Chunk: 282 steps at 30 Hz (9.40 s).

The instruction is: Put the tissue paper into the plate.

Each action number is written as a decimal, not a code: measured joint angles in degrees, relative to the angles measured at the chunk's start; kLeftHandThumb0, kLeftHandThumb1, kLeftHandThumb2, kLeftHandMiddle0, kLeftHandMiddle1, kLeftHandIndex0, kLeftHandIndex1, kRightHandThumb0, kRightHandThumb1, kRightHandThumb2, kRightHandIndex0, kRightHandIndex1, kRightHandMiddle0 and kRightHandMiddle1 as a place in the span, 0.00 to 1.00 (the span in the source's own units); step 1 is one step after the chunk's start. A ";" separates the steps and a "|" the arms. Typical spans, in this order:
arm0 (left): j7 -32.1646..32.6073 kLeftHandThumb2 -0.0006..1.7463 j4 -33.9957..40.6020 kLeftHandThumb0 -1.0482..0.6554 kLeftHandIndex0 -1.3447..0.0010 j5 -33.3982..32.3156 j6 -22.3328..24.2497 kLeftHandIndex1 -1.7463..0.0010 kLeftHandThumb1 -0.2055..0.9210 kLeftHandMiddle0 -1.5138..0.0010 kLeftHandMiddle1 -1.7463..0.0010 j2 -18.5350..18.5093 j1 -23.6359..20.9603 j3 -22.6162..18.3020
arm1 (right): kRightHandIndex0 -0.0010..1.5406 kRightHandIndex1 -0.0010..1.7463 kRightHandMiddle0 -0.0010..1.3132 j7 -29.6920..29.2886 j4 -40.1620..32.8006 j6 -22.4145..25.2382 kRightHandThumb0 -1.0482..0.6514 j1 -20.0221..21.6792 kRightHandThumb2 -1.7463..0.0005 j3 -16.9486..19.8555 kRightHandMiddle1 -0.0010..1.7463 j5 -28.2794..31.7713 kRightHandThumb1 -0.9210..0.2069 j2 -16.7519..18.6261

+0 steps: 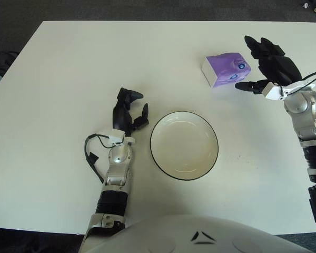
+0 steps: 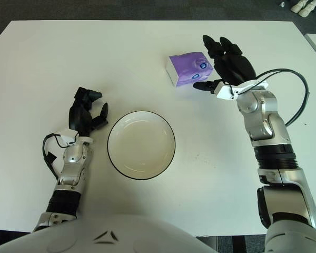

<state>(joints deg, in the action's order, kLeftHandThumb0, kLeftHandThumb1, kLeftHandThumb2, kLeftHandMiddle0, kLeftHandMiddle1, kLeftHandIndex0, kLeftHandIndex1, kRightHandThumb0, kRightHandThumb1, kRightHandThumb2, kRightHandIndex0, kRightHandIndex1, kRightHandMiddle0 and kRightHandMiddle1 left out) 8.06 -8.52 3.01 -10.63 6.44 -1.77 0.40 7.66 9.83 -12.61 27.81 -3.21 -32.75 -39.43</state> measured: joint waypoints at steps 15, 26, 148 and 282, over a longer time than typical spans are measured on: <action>0.00 0.51 0.06 0.61 0.70 -0.22 0.00 0.00 0.67 0.59 0.29 0.02 0.07 0.00 | 0.00 0.00 0.00 -4.56 13.91 -8.41 0.00 6.70 0.74 -4.13 0.00 -0.47 0.18 0.19; 0.00 0.52 0.08 0.61 0.68 -0.19 -0.01 0.00 0.66 0.60 0.28 0.01 0.06 0.05 | 0.00 0.00 0.00 -6.20 21.75 -12.15 0.03 12.19 0.66 -7.40 0.05 -1.15 0.28 0.87; 1.69 0.52 0.12 0.61 0.70 -0.71 0.00 0.00 0.65 0.57 0.29 0.09 0.28 0.43 | 0.42 1.00 0.26 -20.49 58.14 -13.86 0.22 29.02 0.47 -25.11 1.00 -5.92 0.52 10.77; 1.87 0.54 -0.53 0.61 0.68 -1.03 -0.89 0.00 0.63 0.59 0.28 0.03 -0.02 0.65 | 0.80 1.00 0.77 45.00 -21.74 -13.00 0.54 -10.15 0.16 -8.75 1.00 46.36 0.64 8.56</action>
<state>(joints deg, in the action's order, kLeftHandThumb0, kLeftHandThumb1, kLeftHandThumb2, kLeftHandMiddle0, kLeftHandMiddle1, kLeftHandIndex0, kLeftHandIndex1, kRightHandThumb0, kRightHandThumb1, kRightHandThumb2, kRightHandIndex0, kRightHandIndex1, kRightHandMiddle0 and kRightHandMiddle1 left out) 9.92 -9.05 1.98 -11.52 6.47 -1.79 1.05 52.66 -11.91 -25.61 17.66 -11.96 13.61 -30.87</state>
